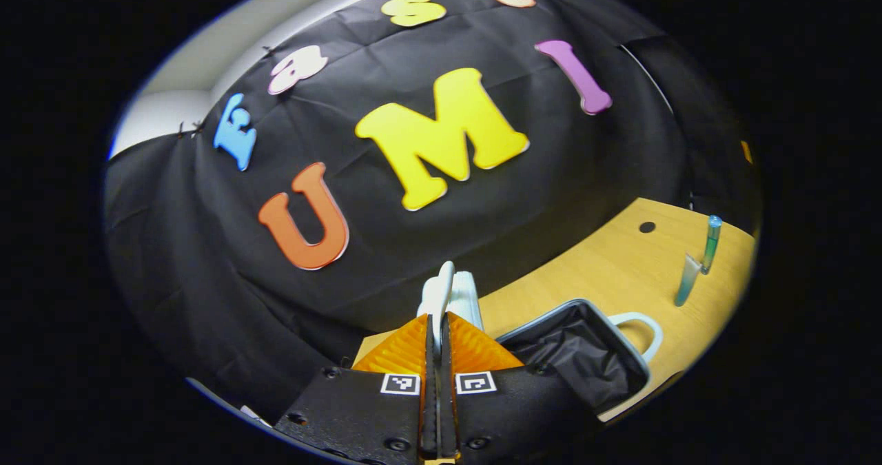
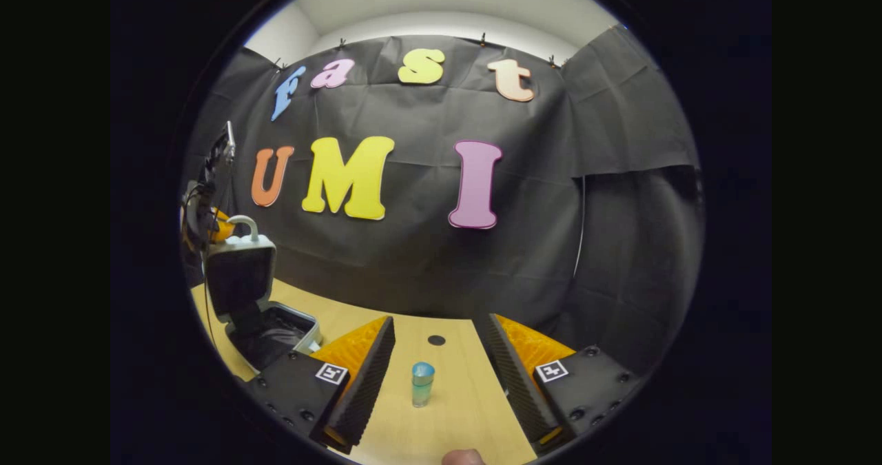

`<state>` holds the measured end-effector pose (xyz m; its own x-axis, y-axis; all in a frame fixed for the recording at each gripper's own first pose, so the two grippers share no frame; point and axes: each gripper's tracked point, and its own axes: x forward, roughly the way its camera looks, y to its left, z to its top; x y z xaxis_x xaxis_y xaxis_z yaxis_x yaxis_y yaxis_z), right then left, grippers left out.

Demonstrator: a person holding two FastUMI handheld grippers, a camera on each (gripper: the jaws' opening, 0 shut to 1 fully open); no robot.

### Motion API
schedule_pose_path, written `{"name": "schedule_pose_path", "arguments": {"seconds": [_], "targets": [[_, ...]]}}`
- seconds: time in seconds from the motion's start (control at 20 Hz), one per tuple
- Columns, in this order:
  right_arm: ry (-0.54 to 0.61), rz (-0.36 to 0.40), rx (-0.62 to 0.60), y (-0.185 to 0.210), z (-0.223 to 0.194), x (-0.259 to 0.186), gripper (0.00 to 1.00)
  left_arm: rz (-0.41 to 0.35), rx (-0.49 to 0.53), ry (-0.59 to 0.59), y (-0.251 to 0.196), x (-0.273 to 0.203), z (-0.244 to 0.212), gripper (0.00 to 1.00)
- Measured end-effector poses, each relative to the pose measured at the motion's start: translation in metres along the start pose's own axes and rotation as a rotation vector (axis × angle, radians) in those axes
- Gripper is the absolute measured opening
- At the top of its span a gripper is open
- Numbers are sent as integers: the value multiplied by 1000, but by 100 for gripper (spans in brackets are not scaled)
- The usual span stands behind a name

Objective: First open the suitcase, pack the skin care products into it, and then close the suitcase.

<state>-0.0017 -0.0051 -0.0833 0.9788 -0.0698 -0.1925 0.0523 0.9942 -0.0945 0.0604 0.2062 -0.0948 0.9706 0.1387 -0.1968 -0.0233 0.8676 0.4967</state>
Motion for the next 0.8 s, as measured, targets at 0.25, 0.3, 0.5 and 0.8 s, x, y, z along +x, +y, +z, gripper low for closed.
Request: {"name": "schedule_pose_path", "arguments": {"seconds": [0.25, 0.3, 0.5, 0.8], "targets": [[7, -1, -46, 12, 4, -4, 80, 106, -131, 2, 91, 16, -72, 5], [10, -4, -49, 14, 4, -5, 80, 116, -155, 5, 108, 23, -87, 5], [32, -20, -74, 23, 3, -9, 80, 121, -295, 96, 137, 40, -172, 5], [64, -37, -70, 37, -7, -11, 80, 77, -697, 290, 81, 87, -297, 7]]}}
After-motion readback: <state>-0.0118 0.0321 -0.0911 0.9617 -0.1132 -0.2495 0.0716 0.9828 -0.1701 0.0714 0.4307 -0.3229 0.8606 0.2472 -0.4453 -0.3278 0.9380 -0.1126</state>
